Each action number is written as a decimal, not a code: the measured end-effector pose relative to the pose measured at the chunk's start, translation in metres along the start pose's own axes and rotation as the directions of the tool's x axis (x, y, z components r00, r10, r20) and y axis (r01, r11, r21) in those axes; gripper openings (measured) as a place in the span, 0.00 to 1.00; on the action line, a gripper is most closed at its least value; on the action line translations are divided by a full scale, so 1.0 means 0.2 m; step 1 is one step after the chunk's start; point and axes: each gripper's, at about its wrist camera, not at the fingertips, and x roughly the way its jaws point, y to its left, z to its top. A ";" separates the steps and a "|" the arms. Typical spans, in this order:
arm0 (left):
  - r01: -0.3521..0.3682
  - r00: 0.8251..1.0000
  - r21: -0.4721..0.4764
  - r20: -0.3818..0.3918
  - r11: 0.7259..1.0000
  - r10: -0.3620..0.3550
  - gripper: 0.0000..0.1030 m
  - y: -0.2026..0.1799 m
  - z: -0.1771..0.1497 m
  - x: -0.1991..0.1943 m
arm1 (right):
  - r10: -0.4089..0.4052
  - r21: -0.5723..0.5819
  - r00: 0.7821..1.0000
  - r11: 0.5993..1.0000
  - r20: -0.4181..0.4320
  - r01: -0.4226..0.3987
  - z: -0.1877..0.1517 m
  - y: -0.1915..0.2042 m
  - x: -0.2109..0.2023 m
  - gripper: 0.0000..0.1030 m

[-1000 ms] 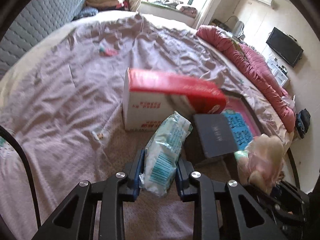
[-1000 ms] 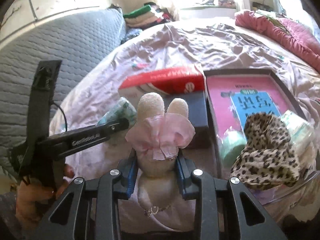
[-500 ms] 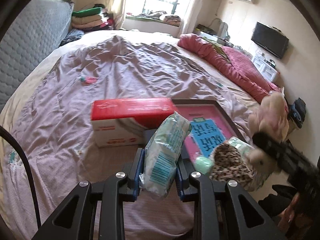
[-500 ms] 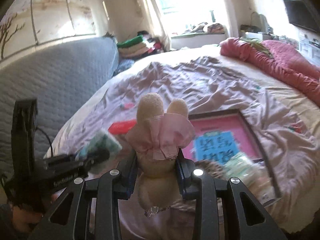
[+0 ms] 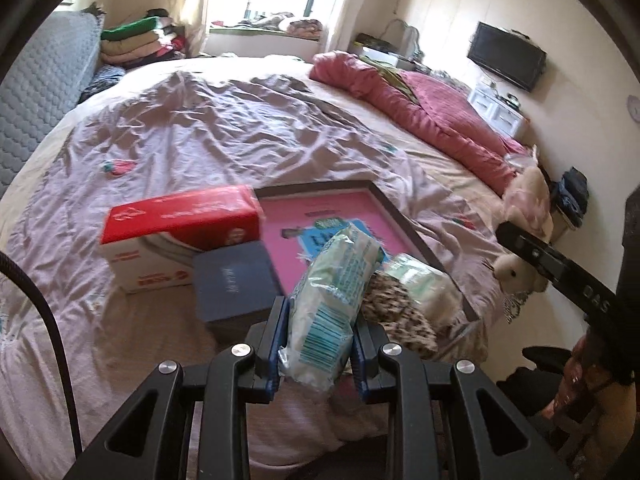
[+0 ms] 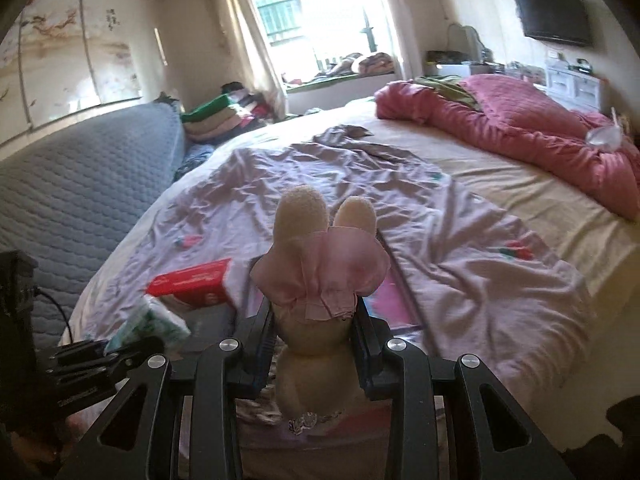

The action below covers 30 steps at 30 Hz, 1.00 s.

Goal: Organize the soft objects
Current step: 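Carry the tissue pack with the left gripper while the right carries the bunny over the tray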

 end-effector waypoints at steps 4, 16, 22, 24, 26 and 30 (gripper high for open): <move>0.038 0.999 0.034 -0.033 0.999 -0.036 0.27 -0.13 -0.03 0.06 | -0.017 0.016 1.000 1.000 -0.018 0.017 -0.03 -0.10 0.01 0.34; 0.042 0.989 0.082 -0.141 0.996 -0.030 0.27 -0.32 -0.09 0.36 | -0.071 0.012 0.991 0.997 -0.113 0.073 -0.13 -0.29 0.12 0.34; 0.026 0.991 0.065 -0.136 0.998 -0.017 0.27 -0.29 -0.04 0.45 | -0.115 -0.045 0.976 0.993 -0.184 0.109 -0.18 -0.32 0.25 0.34; 0.027 0.991 0.055 -0.133 0.998 -0.020 0.27 -0.28 -0.02 0.47 | -0.126 -0.065 0.970 0.991 -0.209 0.115 -0.20 -0.32 0.30 0.34; 0.035 0.991 0.038 -0.134 0.999 -0.030 0.27 -0.27 -0.01 0.48 | -0.129 -0.075 0.967 0.990 -0.221 0.116 -0.21 -0.32 0.35 0.34; 0.049 0.991 0.023 -0.129 0.999 -0.045 0.27 -0.25 0.00 0.50 | -0.131 -0.081 0.963 0.990 -0.234 0.115 -0.22 -0.32 0.43 0.34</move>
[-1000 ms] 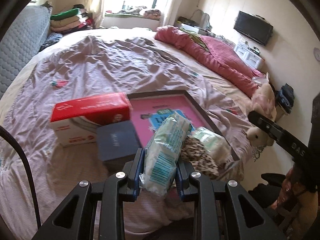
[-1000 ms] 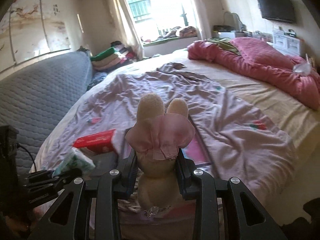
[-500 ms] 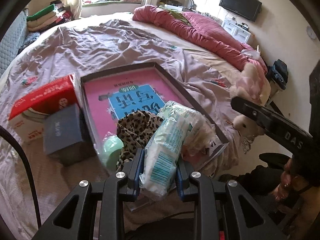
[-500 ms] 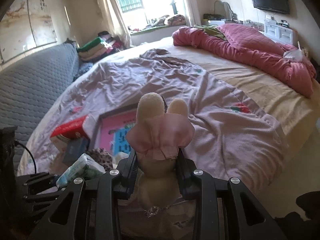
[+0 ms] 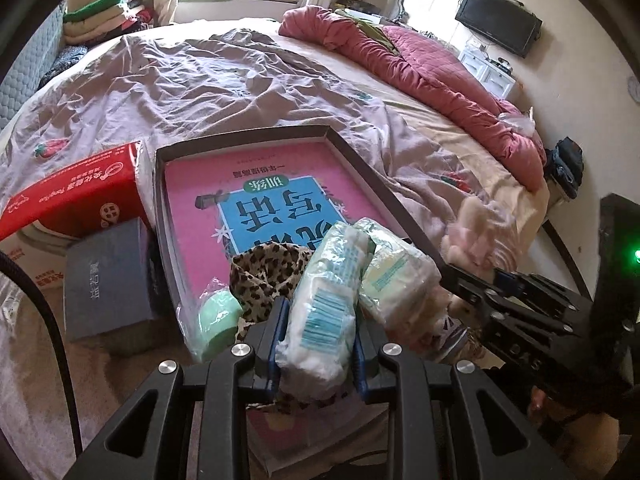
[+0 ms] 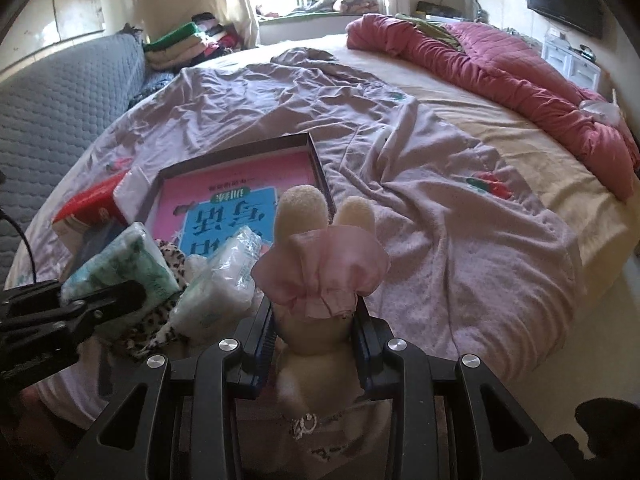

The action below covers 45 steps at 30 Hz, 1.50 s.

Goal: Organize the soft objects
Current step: 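Carry the tissue pack with the left gripper while the right carries the bunny over the tray, then lower the tissue pack and bunny onto the tray and open both grippers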

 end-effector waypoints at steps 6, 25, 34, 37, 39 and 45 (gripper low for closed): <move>0.008 1.000 -0.006 0.002 1.000 -0.008 0.27 0.01 0.00 0.00 | 0.001 0.018 1.000 1.000 0.000 -0.001 0.05 0.01 0.09 0.35; 0.076 0.997 -0.074 0.011 0.994 -0.075 0.27 0.09 0.01 0.00 | 0.042 0.041 0.998 0.998 0.052 -0.044 0.10 0.03 0.17 0.42; 0.090 0.996 -0.085 0.022 0.992 -0.088 0.27 0.10 0.01 0.00 | 0.049 0.030 0.995 0.998 0.085 -0.052 0.12 0.04 0.19 0.48; 0.091 0.996 -0.084 0.022 0.992 -0.089 0.27 0.10 0.01 0.01 | 0.052 0.030 0.995 0.998 0.084 -0.055 0.12 0.04 0.19 0.48; 0.092 0.996 -0.084 0.023 0.992 -0.090 0.27 0.10 0.01 0.01 | 0.065 0.056 0.994 0.996 0.090 -0.070 0.11 0.02 0.19 0.48; 0.098 0.995 -0.095 0.020 0.991 -0.097 0.27 0.10 0.01 0.02 | 0.062 0.089 0.993 0.994 0.100 -0.070 0.11 0.00 0.17 0.57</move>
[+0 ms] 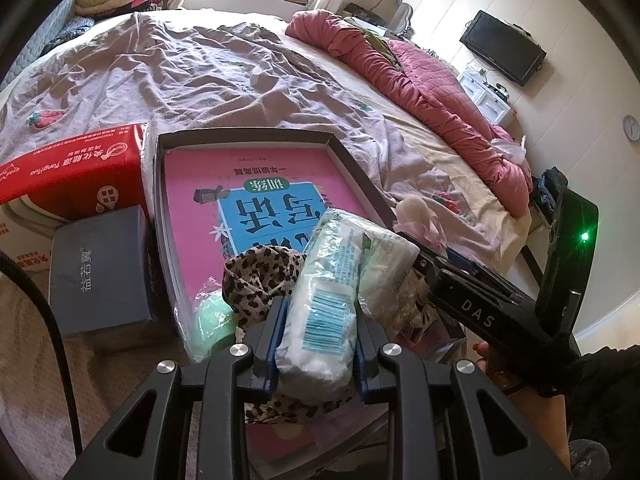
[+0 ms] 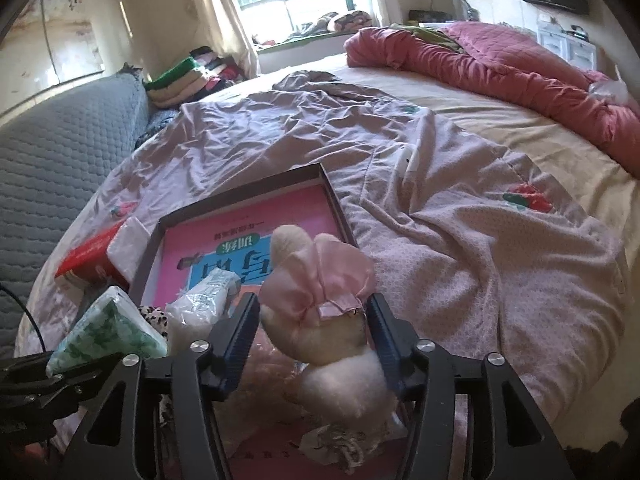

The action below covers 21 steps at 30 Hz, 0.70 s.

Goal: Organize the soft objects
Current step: 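Lower the tissue pack and bunny onto the tray and open both grippers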

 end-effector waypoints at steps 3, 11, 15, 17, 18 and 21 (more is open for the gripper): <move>-0.005 1.000 0.005 0.003 1.000 0.005 0.29 0.00 0.00 -0.01 | 0.004 0.013 1.000 1.000 0.000 -0.004 -0.01 -0.01 -0.01 0.58; -0.009 1.000 0.036 0.024 0.999 0.008 0.44 -0.03 0.00 -0.05 | 0.055 0.102 0.998 0.993 0.011 -0.055 -0.02 -0.07 -0.06 0.60; -0.016 1.000 0.047 0.028 0.999 0.014 0.49 -0.04 0.01 -0.06 | 0.057 0.120 0.998 0.991 0.020 -0.059 -0.02 -0.09 -0.08 0.60; -0.013 0.999 0.045 0.032 0.999 0.012 0.50 -0.04 0.01 -0.07 | 0.057 0.124 0.998 0.991 0.021 -0.060 -0.02 -0.09 -0.09 0.60; -0.012 0.999 0.043 0.034 0.999 0.010 0.50 -0.04 0.01 -0.07 | 0.051 0.127 0.998 0.990 0.023 -0.054 -0.02 -0.10 -0.10 0.60; -0.008 0.999 0.042 0.043 0.999 0.006 0.52 -0.03 0.01 -0.09 | 0.053 0.135 0.998 0.989 0.033 -0.058 -0.02 -0.11 -0.12 0.60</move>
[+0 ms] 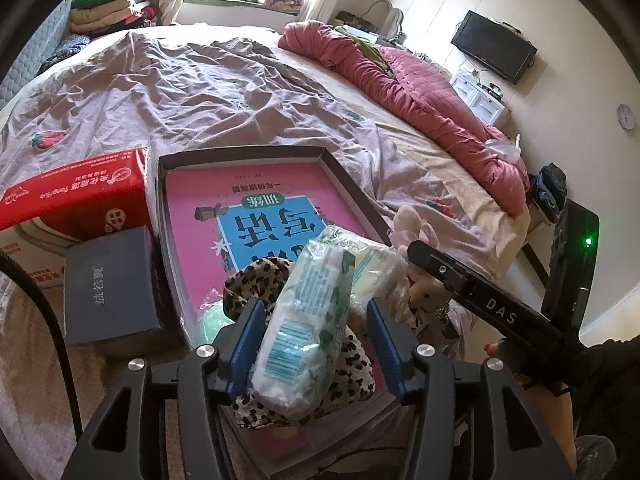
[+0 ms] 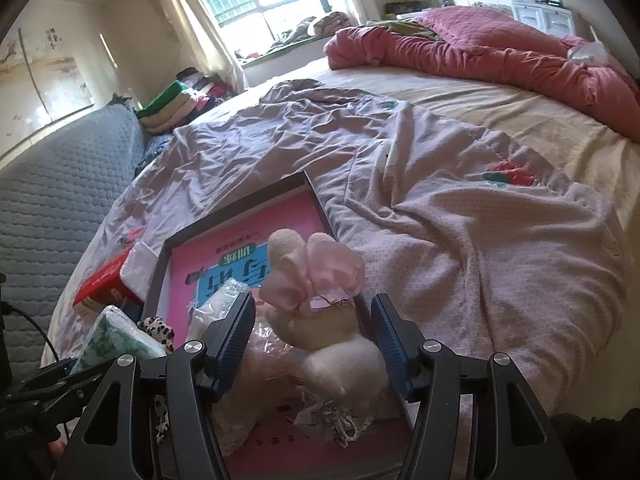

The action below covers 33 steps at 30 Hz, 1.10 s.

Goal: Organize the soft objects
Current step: 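Lower the tissue pack and bunny onto the tray and open both grippers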

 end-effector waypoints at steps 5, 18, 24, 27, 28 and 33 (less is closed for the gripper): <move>-0.002 1.000 0.002 -0.002 1.000 0.002 0.53 -0.01 0.00 -0.01 | 0.000 -0.013 1.000 1.000 0.019 0.000 0.01 0.02 -0.06 0.60; -0.001 1.000 0.013 0.017 1.000 0.001 0.57 -0.02 0.00 -0.09 | -0.011 -0.124 0.999 0.992 0.049 0.017 0.01 0.16 -0.18 0.73; 0.003 1.000 -0.014 0.030 1.000 -0.002 0.58 0.03 0.01 -0.13 | -0.026 -0.166 0.998 0.986 0.049 0.034 -0.01 0.21 -0.21 0.73; 0.001 0.999 -0.028 0.032 1.000 0.000 0.58 0.06 0.00 -0.14 | -0.026 -0.171 0.998 0.985 0.048 0.034 -0.02 0.22 -0.22 0.73; 0.000 1.000 -0.032 0.031 1.000 0.001 0.58 0.07 0.00 -0.15 | -0.024 -0.173 0.999 0.984 0.048 0.032 -0.02 0.23 -0.23 0.73; -0.002 0.999 -0.031 0.041 1.000 0.004 0.58 0.07 -0.01 -0.18 | -0.024 -0.184 0.998 0.982 0.054 0.034 -0.03 0.25 -0.26 0.73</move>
